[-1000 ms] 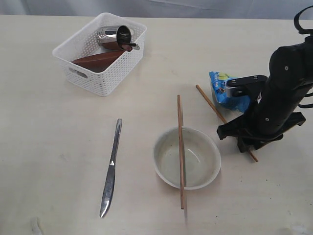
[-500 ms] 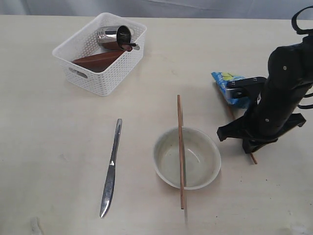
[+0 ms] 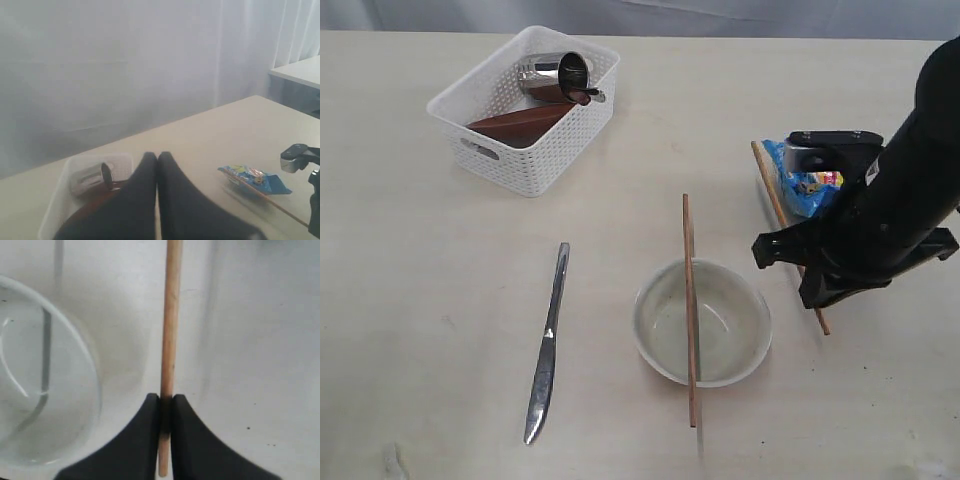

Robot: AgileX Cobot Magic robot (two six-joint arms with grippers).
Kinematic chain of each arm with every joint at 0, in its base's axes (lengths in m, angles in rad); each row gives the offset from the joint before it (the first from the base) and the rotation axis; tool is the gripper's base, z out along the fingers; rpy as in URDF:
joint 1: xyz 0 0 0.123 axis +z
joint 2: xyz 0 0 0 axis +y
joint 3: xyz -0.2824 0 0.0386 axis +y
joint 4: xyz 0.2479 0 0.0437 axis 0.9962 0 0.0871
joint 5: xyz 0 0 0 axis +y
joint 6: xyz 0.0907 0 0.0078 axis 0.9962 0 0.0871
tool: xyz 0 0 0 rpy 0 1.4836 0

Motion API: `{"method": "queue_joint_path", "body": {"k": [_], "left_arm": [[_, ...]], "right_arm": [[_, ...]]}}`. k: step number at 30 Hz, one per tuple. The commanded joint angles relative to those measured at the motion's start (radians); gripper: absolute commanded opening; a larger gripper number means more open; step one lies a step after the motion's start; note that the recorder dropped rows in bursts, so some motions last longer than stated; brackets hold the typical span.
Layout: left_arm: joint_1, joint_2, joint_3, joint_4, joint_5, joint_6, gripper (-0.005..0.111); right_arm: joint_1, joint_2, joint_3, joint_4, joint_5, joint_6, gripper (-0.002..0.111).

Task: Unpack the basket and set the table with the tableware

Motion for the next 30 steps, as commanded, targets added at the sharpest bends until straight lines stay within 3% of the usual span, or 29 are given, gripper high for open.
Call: {"method": "queue_joint_path", "body": {"k": [1,12,19,30], "left_arm": [[0.001,-0.006,0.003,-0.004,-0.009,-0.001,0.0],[0.001,-0.006,0.003,-0.009,-0.009,-0.018,0.0],[0.001,-0.006,-0.001,-0.011,-0.009,-0.026,0.0],[0.001,-0.006,-0.001,-0.011,-0.009,-0.026,0.0]], "right_arm": [[0.082,-0.076,0.035,0.024,0.006,0.126,0.0],[0.427,-0.128,0.106,0.028,-0.168,0.495,0.0],[0.436,-0.128,0.124,-0.003,-0.165,0.589,0.0],[0.436,-0.128,0.163,0.096,-0.22,0.49,0.0]]}}
